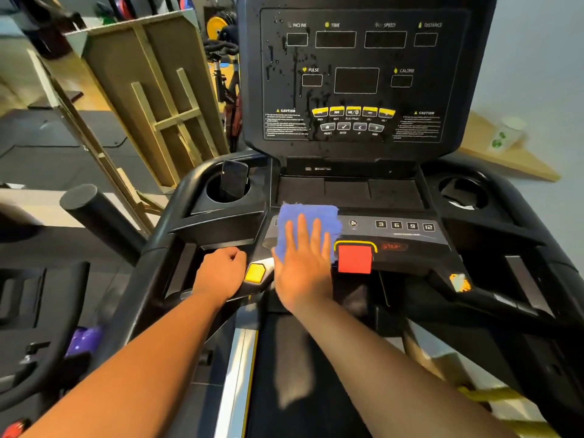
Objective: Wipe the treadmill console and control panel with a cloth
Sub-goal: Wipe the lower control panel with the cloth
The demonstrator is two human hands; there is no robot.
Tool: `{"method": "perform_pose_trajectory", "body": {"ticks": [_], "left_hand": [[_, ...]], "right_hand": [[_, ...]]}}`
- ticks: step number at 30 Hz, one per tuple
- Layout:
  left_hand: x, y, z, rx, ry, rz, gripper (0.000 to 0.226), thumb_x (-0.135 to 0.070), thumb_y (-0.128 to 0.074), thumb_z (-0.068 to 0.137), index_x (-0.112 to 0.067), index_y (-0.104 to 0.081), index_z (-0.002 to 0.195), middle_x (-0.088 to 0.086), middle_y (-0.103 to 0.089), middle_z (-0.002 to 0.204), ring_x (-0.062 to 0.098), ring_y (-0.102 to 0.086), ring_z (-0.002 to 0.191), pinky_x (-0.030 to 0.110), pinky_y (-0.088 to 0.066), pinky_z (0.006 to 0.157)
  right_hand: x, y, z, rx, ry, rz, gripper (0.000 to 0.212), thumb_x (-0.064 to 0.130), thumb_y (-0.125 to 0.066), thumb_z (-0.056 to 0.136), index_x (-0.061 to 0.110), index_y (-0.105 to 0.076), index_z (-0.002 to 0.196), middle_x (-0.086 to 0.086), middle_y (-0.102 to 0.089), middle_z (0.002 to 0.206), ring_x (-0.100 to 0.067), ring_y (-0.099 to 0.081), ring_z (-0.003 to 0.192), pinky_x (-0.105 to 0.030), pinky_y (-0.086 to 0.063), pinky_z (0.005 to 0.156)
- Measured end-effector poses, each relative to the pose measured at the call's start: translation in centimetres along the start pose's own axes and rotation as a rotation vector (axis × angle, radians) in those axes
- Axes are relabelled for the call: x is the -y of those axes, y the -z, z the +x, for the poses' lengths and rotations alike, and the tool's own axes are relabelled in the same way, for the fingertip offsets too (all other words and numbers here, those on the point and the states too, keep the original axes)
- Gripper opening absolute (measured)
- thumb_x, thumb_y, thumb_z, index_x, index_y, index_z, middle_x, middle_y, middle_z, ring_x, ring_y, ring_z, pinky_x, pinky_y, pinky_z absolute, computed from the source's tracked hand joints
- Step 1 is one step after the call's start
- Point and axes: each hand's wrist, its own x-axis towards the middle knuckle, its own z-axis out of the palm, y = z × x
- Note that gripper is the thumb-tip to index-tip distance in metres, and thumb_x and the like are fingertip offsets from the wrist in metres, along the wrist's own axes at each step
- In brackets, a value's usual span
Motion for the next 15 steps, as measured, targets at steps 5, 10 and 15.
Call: {"method": "perform_pose_trajectory", "body": {"ticks": [5,10,15], "left_hand": [[0.0,-0.1,0.2,-0.009,0.010,-0.005,0.036,-0.028,-0.045,0.097,-0.017,-0.057,0.064,0.006,-0.066,0.072,0.030,-0.060,0.073,0.034,-0.040,0.064],[0.3,0.1,0.2,0.023,-0.012,-0.004,0.035,-0.028,-0.044,0.101,-0.016,-0.065,0.075,0.005,-0.069,0.076,0.025,-0.064,0.076,0.037,-0.049,0.071],[0.3,0.1,0.1,0.028,-0.020,-0.016,0.035,-0.028,-0.045,0.102,-0.015,-0.065,0.076,0.006,-0.068,0.074,0.025,-0.065,0.076,0.036,-0.049,0.070]], "right_hand": [[-0.8,-0.4,0.7,0.103,0.394,0.025,0.066,0.045,-0.040,0.103,0.020,-0.018,0.159,-0.009,-0.013,0.167,-0.035,-0.004,0.154,-0.053,-0.007,0.125],[-8.3,0.3,-0.8,0.005,0.461,-0.105,0.062,0.038,-0.046,0.096,0.013,-0.037,0.152,-0.007,-0.034,0.161,-0.029,-0.028,0.150,-0.047,-0.018,0.123],[-15.1,1.5,-2.5,-0.153,0.075,0.131,0.056,0.032,-0.045,0.099,0.008,-0.042,0.149,-0.010,-0.041,0.156,-0.027,-0.032,0.148,-0.051,-0.027,0.119]]}}
